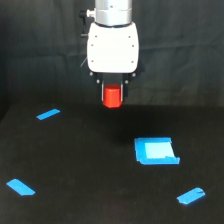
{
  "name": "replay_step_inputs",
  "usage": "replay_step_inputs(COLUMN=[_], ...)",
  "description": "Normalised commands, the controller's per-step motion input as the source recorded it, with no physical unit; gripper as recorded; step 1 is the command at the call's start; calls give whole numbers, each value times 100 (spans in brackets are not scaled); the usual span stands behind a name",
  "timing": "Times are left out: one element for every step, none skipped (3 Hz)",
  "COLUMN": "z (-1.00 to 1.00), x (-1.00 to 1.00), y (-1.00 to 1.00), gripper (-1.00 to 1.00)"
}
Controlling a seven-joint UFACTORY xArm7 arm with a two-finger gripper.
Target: Pick up the red object from the table
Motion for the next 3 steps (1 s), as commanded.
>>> replay_step_inputs(z=[12,4,6], x=[-2,1,6], y=[5,5,12], gripper=[-99,-94,-98])
